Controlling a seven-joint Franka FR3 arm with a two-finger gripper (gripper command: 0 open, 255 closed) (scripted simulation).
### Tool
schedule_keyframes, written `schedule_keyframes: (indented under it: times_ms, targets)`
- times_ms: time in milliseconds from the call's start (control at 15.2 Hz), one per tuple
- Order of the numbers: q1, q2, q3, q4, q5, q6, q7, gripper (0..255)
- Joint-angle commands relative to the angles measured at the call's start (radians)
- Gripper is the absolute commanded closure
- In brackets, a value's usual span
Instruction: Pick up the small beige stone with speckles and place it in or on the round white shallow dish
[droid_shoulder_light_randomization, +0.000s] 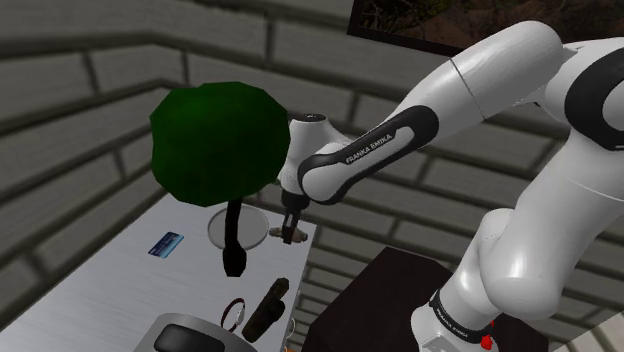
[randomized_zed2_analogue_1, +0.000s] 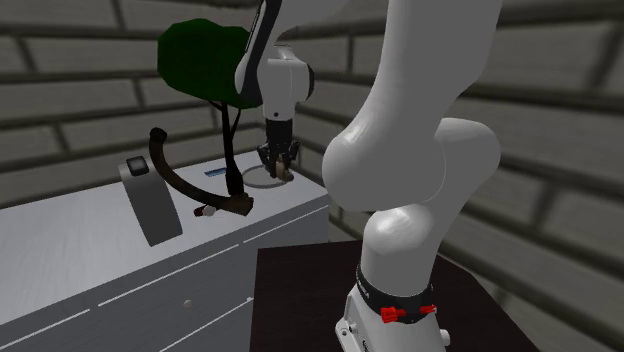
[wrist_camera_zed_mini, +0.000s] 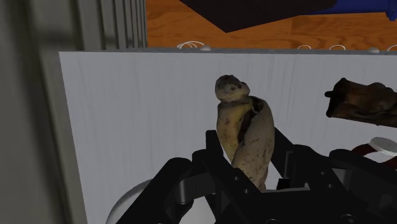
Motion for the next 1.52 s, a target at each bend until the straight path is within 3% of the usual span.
schedule_keyframes:
  times_ms: [0,198,1122,1452]
  targets:
    - [0.000,-0.023,0.000,0.008,0.001,-0.031,0.001,255]
    - [0.000,-0.054,-0.001,0.020,0.002,-0.073,0.002,255]
    - [-0.003,0.439,-0.026,0.699,-0.076,-0.262,0.024,255]
    - [-0.002,0.475,-0.027,0.680,-0.079,-0.208,0.023,255]
